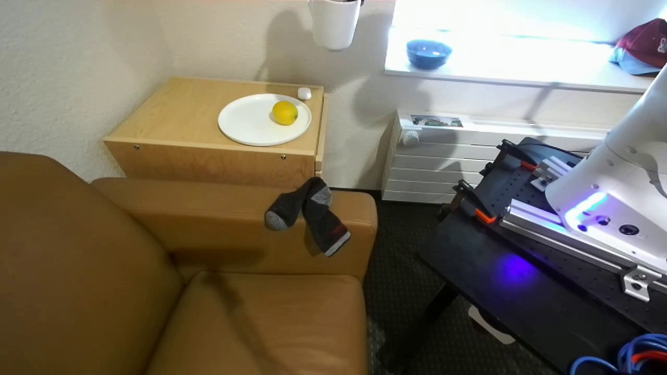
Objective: Move the mug cup from the window sill to the top of the dresser
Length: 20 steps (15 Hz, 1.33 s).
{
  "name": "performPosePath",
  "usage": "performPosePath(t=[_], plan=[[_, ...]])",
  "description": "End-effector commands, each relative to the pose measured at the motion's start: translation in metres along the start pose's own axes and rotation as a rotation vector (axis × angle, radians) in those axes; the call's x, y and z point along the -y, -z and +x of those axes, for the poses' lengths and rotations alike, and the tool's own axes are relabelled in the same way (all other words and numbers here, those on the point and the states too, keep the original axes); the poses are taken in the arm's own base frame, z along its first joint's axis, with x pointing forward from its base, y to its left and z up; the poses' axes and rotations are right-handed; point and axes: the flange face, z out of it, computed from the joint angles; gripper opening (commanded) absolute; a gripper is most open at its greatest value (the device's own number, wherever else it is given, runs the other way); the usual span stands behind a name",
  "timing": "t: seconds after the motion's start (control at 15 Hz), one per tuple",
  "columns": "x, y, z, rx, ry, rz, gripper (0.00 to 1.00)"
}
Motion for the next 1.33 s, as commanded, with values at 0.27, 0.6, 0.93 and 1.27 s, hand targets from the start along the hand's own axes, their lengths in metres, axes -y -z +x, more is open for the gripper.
performPosePath(t=[0.27,0.6,0.93,1.27], plan=[[0.039,-0.028,0.014,0.065,0.042,0.117,0.02],[0.096,-0.061,0.041,0.112,0.073,0.113,0.02],[0.109,-0.071,0.04,0.105,0.08,0.13,0.06],[0.101,-0.132,0.064,0.148,-0.024,0.06,0.02]])
